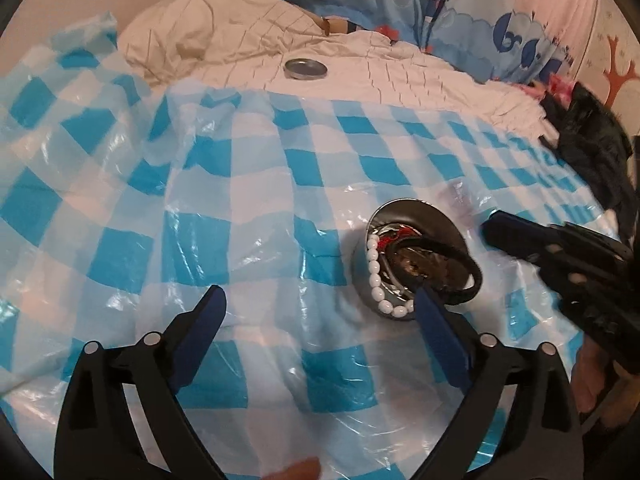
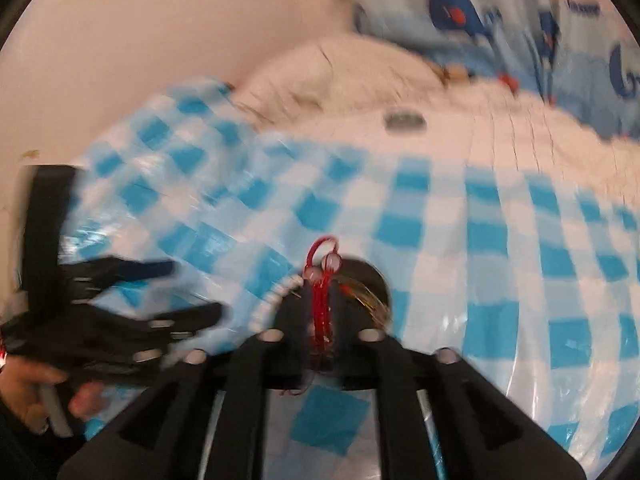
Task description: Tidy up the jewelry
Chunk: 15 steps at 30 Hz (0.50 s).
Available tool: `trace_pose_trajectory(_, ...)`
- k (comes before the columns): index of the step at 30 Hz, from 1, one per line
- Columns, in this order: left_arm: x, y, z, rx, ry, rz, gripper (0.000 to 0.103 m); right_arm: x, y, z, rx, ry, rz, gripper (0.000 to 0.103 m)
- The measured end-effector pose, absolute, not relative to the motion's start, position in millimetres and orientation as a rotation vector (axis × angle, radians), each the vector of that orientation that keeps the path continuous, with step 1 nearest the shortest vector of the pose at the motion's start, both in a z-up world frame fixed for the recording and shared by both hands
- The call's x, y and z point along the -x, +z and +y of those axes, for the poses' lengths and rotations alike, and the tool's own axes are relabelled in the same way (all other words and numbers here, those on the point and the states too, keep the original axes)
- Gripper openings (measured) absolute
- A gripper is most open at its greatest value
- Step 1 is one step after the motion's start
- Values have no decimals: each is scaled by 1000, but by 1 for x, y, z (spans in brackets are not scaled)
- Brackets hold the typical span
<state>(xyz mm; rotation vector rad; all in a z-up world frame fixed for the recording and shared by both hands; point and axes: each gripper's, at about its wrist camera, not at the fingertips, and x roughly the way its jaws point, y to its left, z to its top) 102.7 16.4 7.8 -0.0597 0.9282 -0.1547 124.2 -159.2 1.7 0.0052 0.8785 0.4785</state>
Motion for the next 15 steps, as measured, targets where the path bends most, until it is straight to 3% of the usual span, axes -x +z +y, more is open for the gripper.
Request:
trace_pose_trajectory(3,-99,9,13,41,-149,922,94,-100,-5,-186,-27,449,852,58)
trace_pose_trajectory(7,-89,14,6,18,-126,896,95,-59,-21,-229,35,268,835,67)
trace_pose_trajectory(9,-82,16,3,11,-109,877,95,-46,-24,-245,45,158,806,84)
trace_pose_trajectory(13,-59,12,2,22,-74,869,95,-44,-31,-251,20,103,807,86)
trace_pose_trajectory(15,-53,10,2,20,-75,875,95,-47,-35,-246,37,78,800,93)
